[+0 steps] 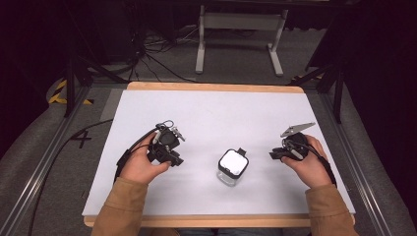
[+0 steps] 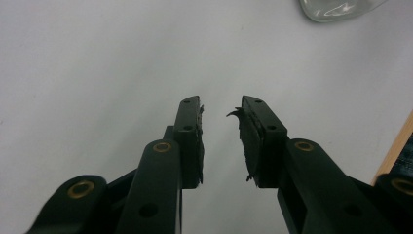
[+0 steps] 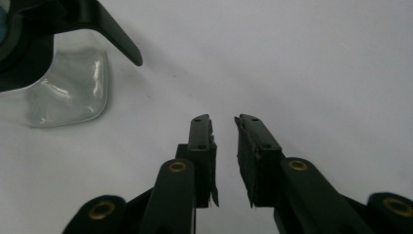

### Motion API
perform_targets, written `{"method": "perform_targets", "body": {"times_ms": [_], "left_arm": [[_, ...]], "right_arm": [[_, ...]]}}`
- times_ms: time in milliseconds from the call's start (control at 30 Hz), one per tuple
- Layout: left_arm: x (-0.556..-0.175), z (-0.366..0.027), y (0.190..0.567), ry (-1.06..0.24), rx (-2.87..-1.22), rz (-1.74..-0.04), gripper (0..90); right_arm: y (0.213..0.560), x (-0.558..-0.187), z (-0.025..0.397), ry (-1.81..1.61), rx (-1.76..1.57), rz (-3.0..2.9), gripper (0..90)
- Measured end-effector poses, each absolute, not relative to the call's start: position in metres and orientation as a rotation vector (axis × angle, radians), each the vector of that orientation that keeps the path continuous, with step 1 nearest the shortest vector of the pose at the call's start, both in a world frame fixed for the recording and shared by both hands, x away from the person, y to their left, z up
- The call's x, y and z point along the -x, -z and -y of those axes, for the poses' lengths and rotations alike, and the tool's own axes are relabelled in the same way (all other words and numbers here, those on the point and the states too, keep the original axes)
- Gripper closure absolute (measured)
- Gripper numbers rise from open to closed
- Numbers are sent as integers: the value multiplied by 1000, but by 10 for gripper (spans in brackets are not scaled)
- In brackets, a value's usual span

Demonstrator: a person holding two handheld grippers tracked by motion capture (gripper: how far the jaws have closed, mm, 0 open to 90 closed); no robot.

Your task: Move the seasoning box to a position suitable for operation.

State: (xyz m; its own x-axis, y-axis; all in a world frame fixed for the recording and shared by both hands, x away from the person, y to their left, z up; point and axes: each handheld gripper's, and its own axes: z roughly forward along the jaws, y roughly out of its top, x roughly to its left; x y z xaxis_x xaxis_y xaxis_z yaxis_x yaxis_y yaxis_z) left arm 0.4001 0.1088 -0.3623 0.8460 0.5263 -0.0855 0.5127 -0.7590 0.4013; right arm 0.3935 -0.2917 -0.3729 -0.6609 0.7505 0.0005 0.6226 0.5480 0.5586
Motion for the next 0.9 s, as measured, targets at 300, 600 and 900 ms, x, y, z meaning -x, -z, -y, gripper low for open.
{"method": "perform_targets", "body": {"times_ms": [300,600,900], "left_arm": [[-389,-82,358,-37,-2533,-666,746],[-383,-73,364,-45,-2521,-694,754],[-387,-63,374,-2,-2432,-709,898]], "right_arm": [[372,-390,277,-843,-1146,-2609,844],[373,-382,262,-819,-1126,-2678,896],[369,-375,266,-825,-1138,-2683,897]]}}
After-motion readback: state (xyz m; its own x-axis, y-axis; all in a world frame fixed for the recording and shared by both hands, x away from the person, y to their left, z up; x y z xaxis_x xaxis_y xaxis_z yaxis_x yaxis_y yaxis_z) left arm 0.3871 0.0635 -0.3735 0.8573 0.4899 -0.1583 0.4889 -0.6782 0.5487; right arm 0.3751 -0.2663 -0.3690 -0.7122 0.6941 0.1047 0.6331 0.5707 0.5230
